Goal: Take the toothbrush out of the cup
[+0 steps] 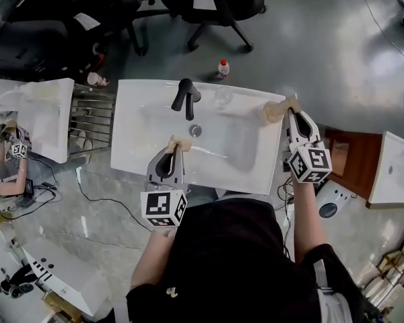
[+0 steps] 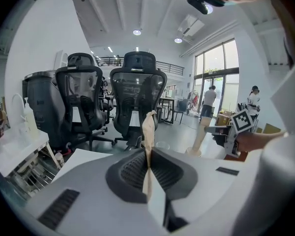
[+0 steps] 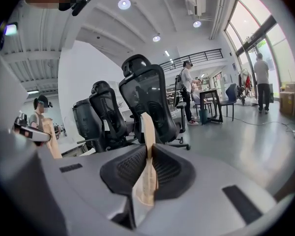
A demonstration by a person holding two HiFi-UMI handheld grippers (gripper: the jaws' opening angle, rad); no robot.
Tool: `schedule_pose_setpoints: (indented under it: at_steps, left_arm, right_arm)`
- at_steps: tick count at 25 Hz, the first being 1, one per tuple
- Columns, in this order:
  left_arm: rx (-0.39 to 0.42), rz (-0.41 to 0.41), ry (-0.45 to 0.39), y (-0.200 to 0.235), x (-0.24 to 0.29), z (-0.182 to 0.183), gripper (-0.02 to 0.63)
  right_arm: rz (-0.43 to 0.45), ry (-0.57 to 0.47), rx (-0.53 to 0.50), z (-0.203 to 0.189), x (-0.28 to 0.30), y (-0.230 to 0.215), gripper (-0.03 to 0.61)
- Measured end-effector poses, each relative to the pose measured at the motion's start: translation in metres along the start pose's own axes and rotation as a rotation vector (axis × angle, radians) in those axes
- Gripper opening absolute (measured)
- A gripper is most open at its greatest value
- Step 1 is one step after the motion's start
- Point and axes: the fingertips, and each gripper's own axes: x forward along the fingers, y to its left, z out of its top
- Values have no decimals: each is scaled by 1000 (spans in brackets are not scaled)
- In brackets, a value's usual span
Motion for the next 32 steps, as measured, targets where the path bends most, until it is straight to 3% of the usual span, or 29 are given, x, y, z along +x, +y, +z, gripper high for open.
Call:
schedule_pose_setpoints:
  at_steps: [9,15,32]
  left_arm:
    - [30,-106,-57,-11,13,26,29]
    - [56,-193,-88,-25,24,42,29]
    - [153,-430,-109,-85,57,71,29]
  right_arm:
    - [-21,-97,-12,53,-46,23,52]
    - [-66,-141,-8,68,-80,32,52]
    - [-293,-158,74,34,-170,8,52]
